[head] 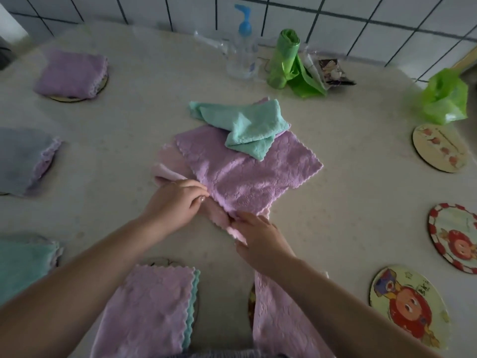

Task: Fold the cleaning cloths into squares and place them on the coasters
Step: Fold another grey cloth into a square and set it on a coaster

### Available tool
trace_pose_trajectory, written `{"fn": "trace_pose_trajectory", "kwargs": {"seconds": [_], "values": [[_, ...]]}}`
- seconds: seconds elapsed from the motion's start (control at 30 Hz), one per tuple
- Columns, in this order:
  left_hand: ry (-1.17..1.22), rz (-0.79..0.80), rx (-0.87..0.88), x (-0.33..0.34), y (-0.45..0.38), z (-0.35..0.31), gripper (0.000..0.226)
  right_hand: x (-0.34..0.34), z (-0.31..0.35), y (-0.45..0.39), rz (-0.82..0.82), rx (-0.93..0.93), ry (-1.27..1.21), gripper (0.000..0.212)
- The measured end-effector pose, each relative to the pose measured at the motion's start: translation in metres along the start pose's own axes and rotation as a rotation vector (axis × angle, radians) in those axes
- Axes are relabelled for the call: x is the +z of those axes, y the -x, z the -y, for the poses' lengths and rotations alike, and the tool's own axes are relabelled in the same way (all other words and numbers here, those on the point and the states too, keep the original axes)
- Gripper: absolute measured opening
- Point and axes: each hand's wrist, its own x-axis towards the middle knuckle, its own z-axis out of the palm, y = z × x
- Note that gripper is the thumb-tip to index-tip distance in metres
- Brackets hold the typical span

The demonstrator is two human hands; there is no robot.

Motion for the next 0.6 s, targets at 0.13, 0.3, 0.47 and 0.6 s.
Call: {"fn": "trace_pose_trajectory", "kwargs": {"seconds": [0.13, 0.3, 0.47, 0.6], "values": [[-0.008, 0.059, -0.042, 0.000, -0.017, 0.011, 0.025, -0.004, -0.005, -0.009, -0.029, 0.014, -0.005, 0.043], [-0.071, 0.113, 0.033, -0.001, -0.039, 0.020, 0.026, -0.026, -0.007, -0.016, -0.201, 0.059, -0.163, 0.031], [0.013, 0.093, -0.076, -0.012, -0.065, 0.027, 0.037, -0.061, -0.018, -0.023, -0.438, 0.054, -0.298, 0.034], [0.047, -0.082, -0.211, -0.041, -0.097, 0.021, 0.019, -0.105, -0.027, -0.034, -0.561, 0.071, -0.269, 0.036]]}}
